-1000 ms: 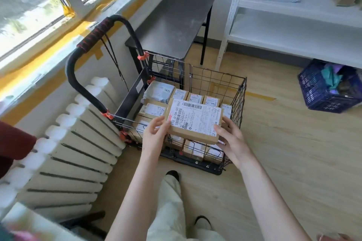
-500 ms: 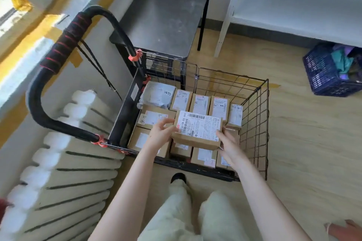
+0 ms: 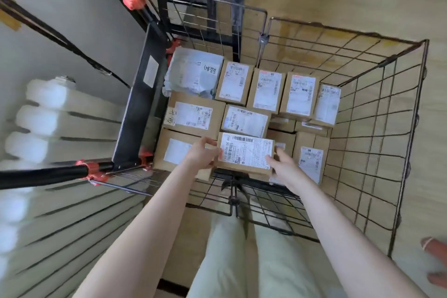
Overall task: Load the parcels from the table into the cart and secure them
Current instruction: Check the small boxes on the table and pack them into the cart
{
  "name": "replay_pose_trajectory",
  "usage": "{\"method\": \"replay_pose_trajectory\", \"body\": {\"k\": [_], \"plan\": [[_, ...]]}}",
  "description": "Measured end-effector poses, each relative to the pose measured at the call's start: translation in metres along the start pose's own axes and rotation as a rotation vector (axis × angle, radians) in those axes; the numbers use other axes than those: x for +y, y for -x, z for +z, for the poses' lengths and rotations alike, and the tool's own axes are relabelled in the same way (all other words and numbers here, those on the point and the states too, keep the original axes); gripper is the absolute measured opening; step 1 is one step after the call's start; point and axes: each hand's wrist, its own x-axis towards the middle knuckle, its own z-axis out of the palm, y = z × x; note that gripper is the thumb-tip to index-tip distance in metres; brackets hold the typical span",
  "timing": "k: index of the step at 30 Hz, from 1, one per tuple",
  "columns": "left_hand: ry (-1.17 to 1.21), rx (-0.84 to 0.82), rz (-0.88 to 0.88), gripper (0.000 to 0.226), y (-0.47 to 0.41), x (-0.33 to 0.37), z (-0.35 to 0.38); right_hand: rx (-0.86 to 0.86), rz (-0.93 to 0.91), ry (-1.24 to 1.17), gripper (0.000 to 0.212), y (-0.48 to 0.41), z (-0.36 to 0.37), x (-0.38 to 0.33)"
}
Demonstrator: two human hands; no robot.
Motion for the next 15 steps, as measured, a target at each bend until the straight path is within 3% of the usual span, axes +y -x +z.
{"method": "replay_pose_trajectory", "body": {"k": [4,9,15], "plan": [[-0.094,0.066,0.008,0.023,-0.035,0.0,0.008,0.005,0.05,0.062,0.055,-0.034,0.006,0.008],[-0.071,0.106,0.053,0.028,-0.062,-0.005,0.021,0.071,0.069,0.078,0.048,-0.056,0.017,0.011],[-0.234,0.164,0.143,0.036,-0.079,-0.013,0.03,0.192,0.056,0.121,0.051,-0.074,0.029,0.024]]}}
